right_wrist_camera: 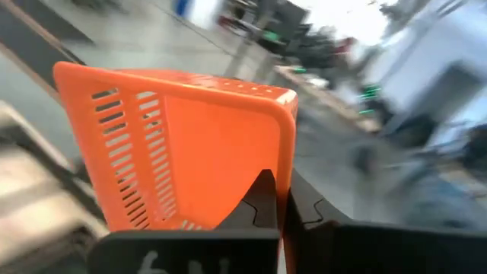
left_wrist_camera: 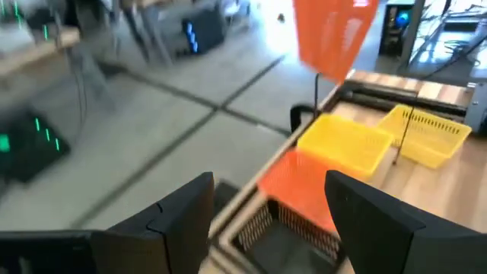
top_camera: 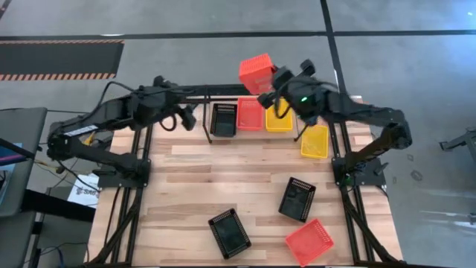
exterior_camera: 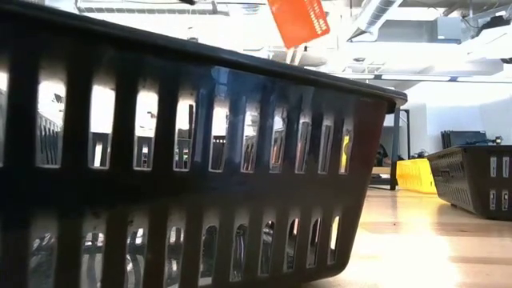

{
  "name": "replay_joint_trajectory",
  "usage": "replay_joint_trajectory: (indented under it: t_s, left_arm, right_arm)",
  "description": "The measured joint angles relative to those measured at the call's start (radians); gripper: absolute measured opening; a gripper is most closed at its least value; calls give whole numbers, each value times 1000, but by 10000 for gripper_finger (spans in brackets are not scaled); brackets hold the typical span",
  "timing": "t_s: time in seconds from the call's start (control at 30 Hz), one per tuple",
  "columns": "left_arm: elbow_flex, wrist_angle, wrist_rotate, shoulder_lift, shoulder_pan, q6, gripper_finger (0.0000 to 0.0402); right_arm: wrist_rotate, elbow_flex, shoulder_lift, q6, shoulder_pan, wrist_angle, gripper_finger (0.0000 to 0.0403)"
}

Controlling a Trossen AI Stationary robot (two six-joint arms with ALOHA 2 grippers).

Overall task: Stack baskets on shelf by color
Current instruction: Stack the left orange bin on top of the other orange bin on the shelf

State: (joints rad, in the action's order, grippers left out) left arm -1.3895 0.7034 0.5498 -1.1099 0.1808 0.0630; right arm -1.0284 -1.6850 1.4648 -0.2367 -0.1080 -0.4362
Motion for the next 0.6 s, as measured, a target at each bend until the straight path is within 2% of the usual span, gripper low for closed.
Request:
replay_joint_trajectory:
  t_s: [0.13, 0.27, 0.47, 0.6]
  left_arm:
    - [1, 135, 15, 40, 1, 132, 242]
    - [1, 192, 42, 52, 0, 149, 242]
    - [1, 208, 49, 46, 1, 127, 242]
    - [2, 222, 50, 43, 1, 115, 242]
  right_arm:
    - [232, -1, -60, 216, -55, -41, 3]
    - [395, -1, -71, 361, -108, -129, 3]
    - [445, -1, -16, 545, -146, -298, 3]
    - [549, 27, 33, 654, -178, -345, 3]
